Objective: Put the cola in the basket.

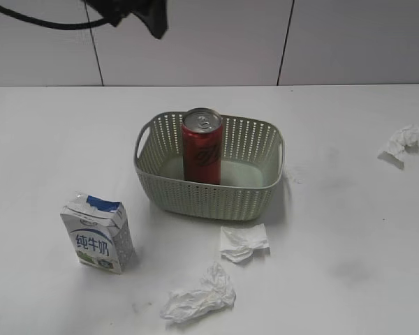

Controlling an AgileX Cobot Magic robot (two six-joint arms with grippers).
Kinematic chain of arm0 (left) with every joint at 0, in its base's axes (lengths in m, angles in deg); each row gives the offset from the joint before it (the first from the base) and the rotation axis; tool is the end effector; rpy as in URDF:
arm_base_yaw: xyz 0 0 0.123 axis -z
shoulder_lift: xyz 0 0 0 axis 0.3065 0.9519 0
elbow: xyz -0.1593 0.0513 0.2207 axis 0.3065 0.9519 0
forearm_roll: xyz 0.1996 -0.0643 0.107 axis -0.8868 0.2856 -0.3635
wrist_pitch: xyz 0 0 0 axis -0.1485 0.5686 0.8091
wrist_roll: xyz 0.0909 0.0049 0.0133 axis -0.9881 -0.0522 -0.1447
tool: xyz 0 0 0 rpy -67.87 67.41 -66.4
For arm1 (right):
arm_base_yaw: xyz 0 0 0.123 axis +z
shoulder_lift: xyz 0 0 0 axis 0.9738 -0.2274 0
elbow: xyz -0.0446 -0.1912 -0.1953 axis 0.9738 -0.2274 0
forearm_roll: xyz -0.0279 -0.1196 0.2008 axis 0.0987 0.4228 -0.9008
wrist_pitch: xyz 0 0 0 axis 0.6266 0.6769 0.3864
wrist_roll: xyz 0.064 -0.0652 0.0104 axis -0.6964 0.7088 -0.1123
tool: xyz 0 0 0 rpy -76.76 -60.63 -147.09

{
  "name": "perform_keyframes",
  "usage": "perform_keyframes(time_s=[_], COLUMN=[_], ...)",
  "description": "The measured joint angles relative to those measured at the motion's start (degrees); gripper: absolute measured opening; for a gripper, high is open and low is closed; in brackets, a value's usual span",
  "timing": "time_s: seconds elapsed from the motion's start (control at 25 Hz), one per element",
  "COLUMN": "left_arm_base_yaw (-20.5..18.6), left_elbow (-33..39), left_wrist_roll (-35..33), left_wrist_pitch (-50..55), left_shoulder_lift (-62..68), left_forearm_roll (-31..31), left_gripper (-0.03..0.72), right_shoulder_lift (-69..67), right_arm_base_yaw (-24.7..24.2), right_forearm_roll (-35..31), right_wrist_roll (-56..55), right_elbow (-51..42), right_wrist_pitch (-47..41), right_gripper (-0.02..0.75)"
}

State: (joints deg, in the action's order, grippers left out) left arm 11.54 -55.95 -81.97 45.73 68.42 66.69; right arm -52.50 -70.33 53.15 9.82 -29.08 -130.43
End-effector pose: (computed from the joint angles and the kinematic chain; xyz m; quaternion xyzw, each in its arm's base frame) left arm 0.3579 -0.2126 0.3391 0.2887 0.9222 -0.1053 0.2349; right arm -0.0131 0.0119 0.2718 -0.0802 0.8397 0.0963 0.5284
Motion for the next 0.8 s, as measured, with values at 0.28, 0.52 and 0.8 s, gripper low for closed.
perform_keyframes(time_s=[0.28,0.52,0.8], left_arm_base_yaw=[-11.2,-18.8,-25.0], left_elbow=[0.0,0.0,3.6], left_wrist_roll=[2.2,2.9,4.0], left_wrist_pitch=[0.1,0.1,0.1], left_shoulder_lift=[0.0,0.0,-2.9], left_forearm_roll=[-2.4,-2.5,-2.6], left_gripper=[0.594,0.591,0.589], right_shoulder_lift=[0.0,0.0,0.0], right_arm_base_yaw=[0.0,0.0,0.0], right_forearm_roll=[-0.1,-0.1,-0.2], right_wrist_roll=[-0.1,-0.1,0.0], right_elbow=[0.0,0.0,0.0], right_wrist_pitch=[0.0,0.0,0.0], right_gripper=[0.589,0.589,0.589])
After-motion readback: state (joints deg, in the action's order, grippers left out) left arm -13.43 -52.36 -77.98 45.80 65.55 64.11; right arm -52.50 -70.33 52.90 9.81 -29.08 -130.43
